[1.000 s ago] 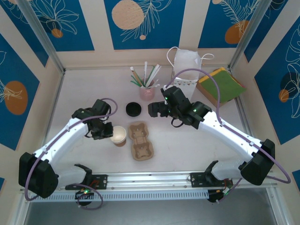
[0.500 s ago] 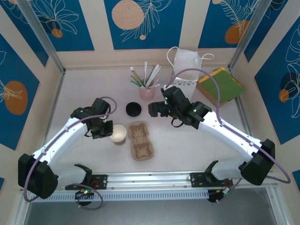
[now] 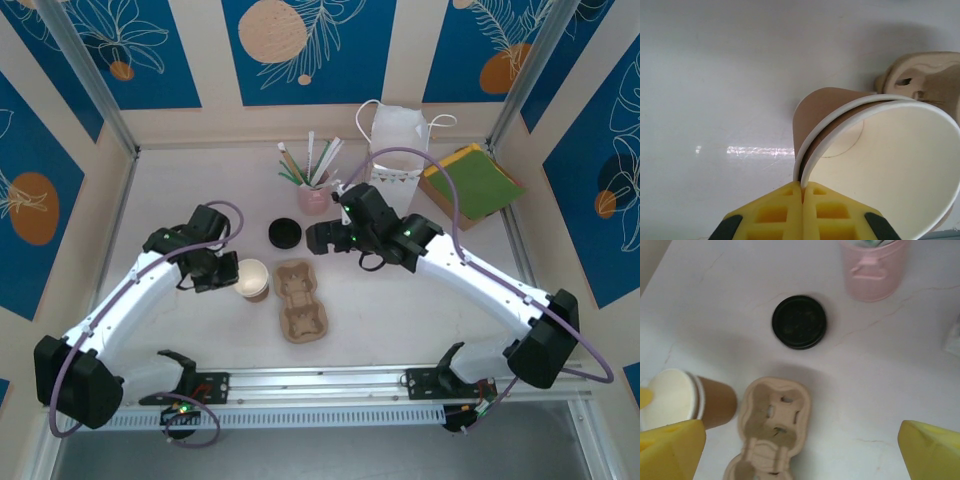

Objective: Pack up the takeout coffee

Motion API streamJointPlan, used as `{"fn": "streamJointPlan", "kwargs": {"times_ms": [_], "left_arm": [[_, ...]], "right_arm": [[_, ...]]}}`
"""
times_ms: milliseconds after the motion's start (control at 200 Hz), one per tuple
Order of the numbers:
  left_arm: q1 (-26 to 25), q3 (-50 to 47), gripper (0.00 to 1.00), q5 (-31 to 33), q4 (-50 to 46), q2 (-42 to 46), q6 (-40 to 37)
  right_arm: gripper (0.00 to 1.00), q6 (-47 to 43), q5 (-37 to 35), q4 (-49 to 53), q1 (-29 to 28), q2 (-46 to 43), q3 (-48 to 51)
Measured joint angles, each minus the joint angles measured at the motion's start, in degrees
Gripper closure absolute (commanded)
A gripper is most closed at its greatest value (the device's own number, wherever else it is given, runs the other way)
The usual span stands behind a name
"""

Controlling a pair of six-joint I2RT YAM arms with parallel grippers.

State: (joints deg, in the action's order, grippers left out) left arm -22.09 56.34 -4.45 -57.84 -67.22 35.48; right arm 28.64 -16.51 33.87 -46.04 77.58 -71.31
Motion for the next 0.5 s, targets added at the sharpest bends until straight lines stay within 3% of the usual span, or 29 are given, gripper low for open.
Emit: {"fn": "streamJointPlan", "kwargs": {"times_ms": [55, 150, 500], "left_arm": [[0.9, -1.0, 1.00, 0.0, 0.1, 0.0, 0.0], [1.9, -2.3, 1.00, -0.3, 0.3, 0.0, 0.0], [3.2, -3.3, 1.00, -1.7, 1.5, 0.4, -0.9]], "right_arm": [[0.01, 0.4, 3.3, -0.3, -0.3, 1.6, -0.8], [0.13, 1.7, 9.0, -1.3, -0.9, 4.7, -1.9], [0.29, 10.9, 27.3, -7.2, -3.3, 17.5, -6.8]]}}
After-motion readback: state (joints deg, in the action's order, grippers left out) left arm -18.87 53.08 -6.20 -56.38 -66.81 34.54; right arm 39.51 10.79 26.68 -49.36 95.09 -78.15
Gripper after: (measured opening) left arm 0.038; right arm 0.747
